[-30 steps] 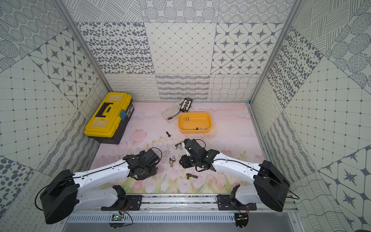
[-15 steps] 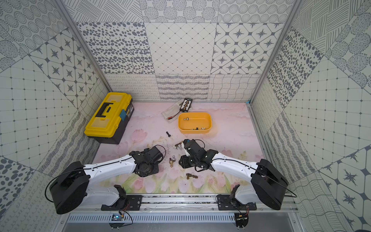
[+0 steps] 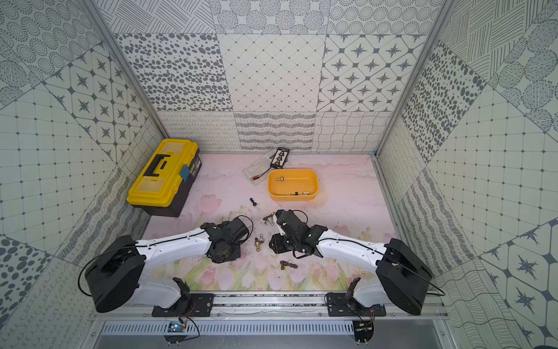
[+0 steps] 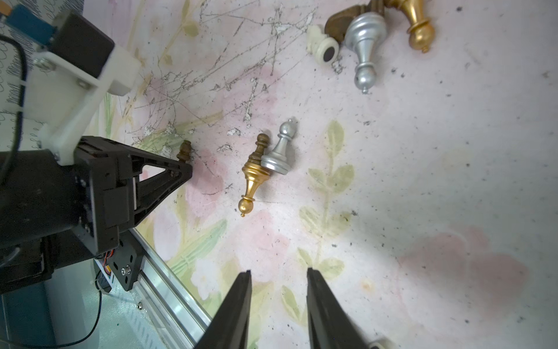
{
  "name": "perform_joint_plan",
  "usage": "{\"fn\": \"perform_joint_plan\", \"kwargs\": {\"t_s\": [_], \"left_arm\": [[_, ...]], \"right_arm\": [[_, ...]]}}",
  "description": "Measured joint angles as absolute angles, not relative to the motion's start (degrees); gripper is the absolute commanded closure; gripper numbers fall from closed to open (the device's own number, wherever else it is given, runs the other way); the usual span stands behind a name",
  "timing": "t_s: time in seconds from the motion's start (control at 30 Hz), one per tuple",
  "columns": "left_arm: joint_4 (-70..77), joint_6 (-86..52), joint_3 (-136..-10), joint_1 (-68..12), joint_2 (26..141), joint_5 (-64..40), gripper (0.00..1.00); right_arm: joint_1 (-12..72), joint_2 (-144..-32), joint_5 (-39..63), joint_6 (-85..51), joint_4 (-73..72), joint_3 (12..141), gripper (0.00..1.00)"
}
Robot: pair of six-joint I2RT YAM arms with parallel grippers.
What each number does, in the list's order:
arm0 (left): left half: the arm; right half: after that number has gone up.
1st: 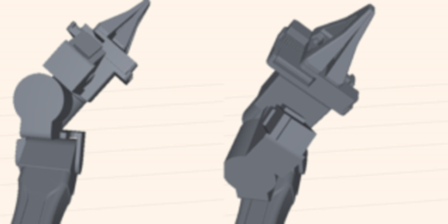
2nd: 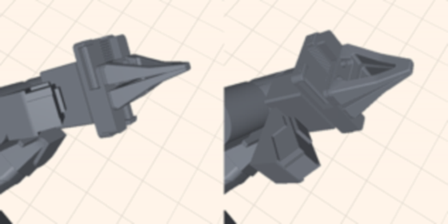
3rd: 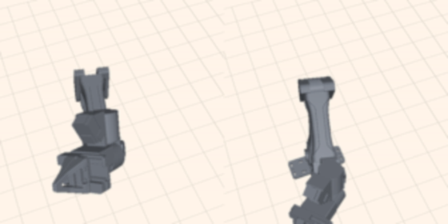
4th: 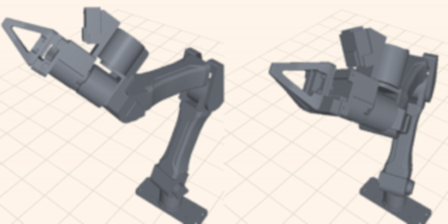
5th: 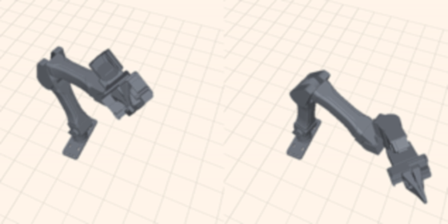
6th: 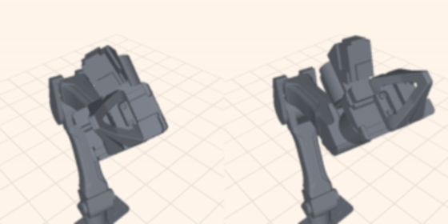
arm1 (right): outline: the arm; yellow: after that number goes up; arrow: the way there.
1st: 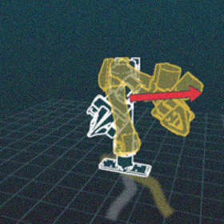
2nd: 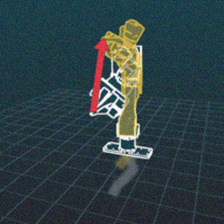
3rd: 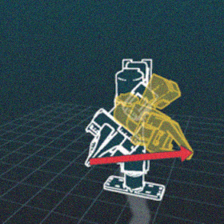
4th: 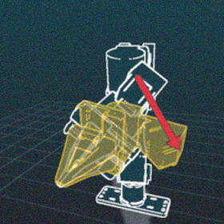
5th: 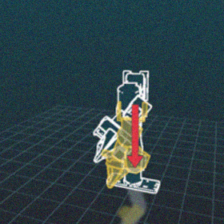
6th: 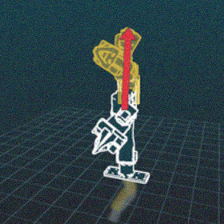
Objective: Put the chess pieces into the storage box
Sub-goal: Pick up the chess piece at the center of the board, then place the chess piece in the storage box.
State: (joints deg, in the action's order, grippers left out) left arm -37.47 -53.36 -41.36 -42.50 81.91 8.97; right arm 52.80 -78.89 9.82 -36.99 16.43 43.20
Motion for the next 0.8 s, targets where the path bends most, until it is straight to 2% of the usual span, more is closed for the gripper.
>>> {"fn": "perform_joint_plan", "kwargs": {"t_s": [0.17, 0.37, 0.53, 0.8], "left_arm": [[-38.57, -51.05, -47.88, -42.48, 82.61, 8.84, 0.90], [-40.03, -45.84, -63.53, -42.17, 87.31, 9.74, 0.90], [-40.53, -39.64, -81.56, -41.74, 99.18, 9.56, 0.90], [-43.38, -31.24, -116.33, -38.54, 125.80, 6.07, 0.88]], "right_arm": [[52.60, -77.45, 5.93, -37.01, 17.08, 43.38, 0.64], [49.17, -64.45, -0.82, -37.30, 17.02, 42.11, 0.64], [41.25, -57.17, -3.09, -37.28, 16.95, 40.60, 0.64], [33.17, -56.12, -3.25, -36.42, 18.17, 39.24, 0.63]]}}
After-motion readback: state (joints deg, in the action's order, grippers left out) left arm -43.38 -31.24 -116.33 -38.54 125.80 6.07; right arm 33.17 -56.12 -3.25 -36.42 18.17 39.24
